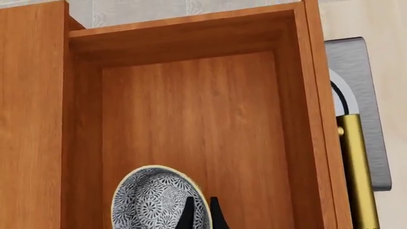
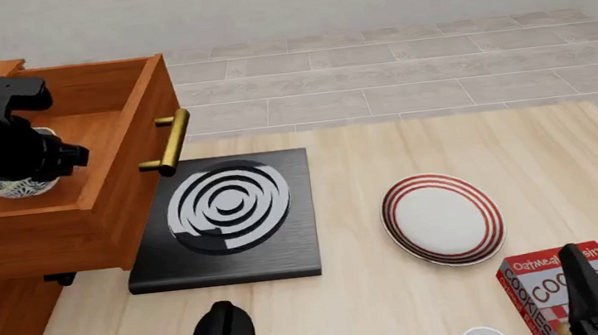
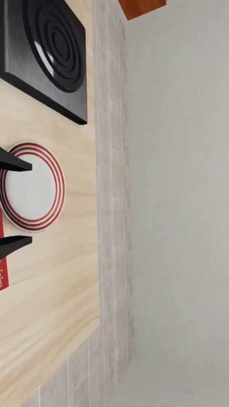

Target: Pick the akita bowl in the top layer of the wooden cabinet and place it on the plate.

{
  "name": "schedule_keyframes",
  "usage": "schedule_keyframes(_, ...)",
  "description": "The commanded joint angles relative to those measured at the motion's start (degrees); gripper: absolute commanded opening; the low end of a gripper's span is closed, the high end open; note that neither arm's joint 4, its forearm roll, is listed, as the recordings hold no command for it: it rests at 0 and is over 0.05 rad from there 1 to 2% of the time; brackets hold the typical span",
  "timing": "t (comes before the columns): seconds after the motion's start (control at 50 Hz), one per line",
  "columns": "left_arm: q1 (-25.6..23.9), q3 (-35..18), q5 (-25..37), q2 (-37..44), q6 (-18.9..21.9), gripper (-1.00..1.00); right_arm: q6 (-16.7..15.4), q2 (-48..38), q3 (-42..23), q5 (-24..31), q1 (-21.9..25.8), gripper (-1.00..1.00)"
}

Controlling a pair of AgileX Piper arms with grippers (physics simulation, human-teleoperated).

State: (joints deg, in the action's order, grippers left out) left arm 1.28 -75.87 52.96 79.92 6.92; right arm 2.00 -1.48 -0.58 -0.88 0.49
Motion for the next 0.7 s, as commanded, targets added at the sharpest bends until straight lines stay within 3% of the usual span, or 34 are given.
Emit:
schedule_keyframes(0.02, -2.37, -0.67, 0.94, 0.88, 0.06, -1.00, 0.05, 0.20, 0.00, 0.19, -0.02, 1.00)
schedule_keyframes(0.7, -5.49, -9.31, 5.14, 0.91, 0.13, -1.00, 0.06, 1.20, -0.09, 1.30, 0.04, 1.00)
